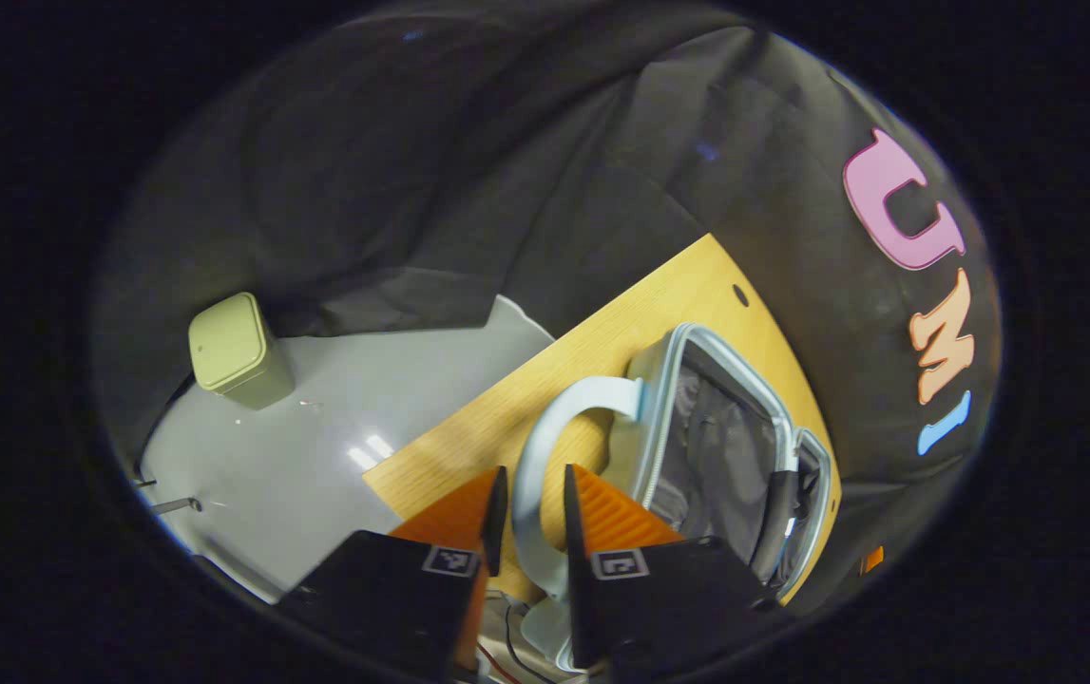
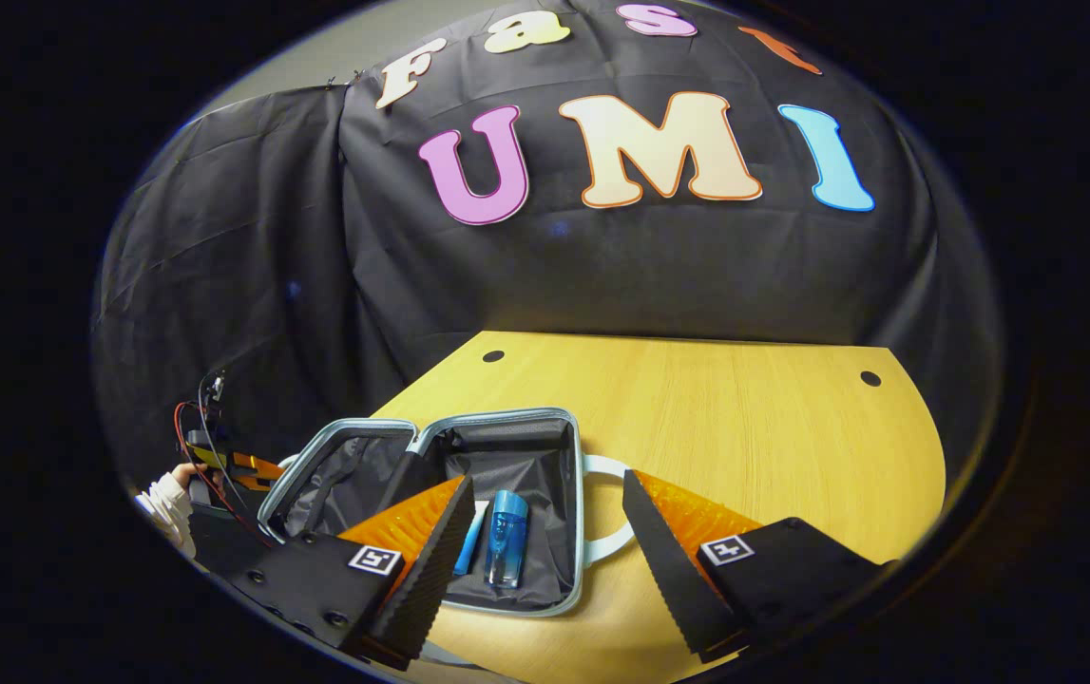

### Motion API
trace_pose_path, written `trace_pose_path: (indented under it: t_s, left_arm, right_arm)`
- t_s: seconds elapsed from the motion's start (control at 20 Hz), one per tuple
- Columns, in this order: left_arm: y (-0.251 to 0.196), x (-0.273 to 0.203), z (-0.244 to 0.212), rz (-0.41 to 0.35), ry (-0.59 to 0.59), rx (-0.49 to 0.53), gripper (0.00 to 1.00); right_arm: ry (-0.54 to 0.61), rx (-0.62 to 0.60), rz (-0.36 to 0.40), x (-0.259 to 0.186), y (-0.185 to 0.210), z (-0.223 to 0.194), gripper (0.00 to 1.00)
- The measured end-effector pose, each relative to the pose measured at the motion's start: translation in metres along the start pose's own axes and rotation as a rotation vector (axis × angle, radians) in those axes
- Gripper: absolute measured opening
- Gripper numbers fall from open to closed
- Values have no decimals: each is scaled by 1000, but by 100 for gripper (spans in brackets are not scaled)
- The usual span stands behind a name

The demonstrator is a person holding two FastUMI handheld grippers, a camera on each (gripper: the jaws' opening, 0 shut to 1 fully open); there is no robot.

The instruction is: First open the suitcase, pack the skin care products into it, and then close the suitcase.

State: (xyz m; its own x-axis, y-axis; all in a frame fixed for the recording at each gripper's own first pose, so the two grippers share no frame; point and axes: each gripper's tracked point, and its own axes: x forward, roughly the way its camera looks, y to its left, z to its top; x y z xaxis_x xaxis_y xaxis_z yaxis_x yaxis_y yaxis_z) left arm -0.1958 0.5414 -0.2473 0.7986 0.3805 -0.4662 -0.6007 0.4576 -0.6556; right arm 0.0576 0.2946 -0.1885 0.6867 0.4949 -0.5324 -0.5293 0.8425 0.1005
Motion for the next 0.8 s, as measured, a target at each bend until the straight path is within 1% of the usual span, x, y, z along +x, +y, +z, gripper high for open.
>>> trace_pose_path:
  t_s: [0.05, 0.1, 0.15, 0.2, 0.25, 0.35, 0.45, 0.5, 0.55, 0.7, 0.8]
  left_arm:
    - [-3, -7, 0, 2, 4, -8, 15]
    - [-5, -2, 1, -10, 1, -5, 9]
    - [-6, 0, 1, -21, -3, -1, 9]
    - [-8, -2, 0, -34, -1, 10, 7]
    - [-11, -5, 2, -51, -1, 20, 5]
    - [-16, -9, 3, -86, 1, 25, 3]
    - [-18, -13, 0, -102, 5, 24, 2]
    - [-20, -14, 1, -109, 7, 27, 2]
    - [-22, -17, 0, -114, 3, 27, 2]
    - [-30, -30, 3, -126, -11, 28, 1]
    - [-39, -46, 11, -150, -30, 12, 1]
  right_arm:
    - [1, 0, -2, 1, -1, -1, 98]
    - [2, 1, -4, 0, -1, -1, 98]
    - [0, 2, -6, 0, -1, 0, 98]
    - [-1, 3, -6, -1, -2, 0, 94]
    - [-1, 3, -6, -1, -2, -1, 98]
    - [3, 2, -7, 0, -3, -2, 98]
    - [4, 1, -5, 1, -3, -2, 98]
    - [4, 0, -4, 1, -3, -2, 94]
    - [5, 0, -1, 1, -2, -2, 98]
    - [-1, -6, 1, 0, -3, 0, 98]
    - [-5, -3, 5, -2, -3, -1, 98]
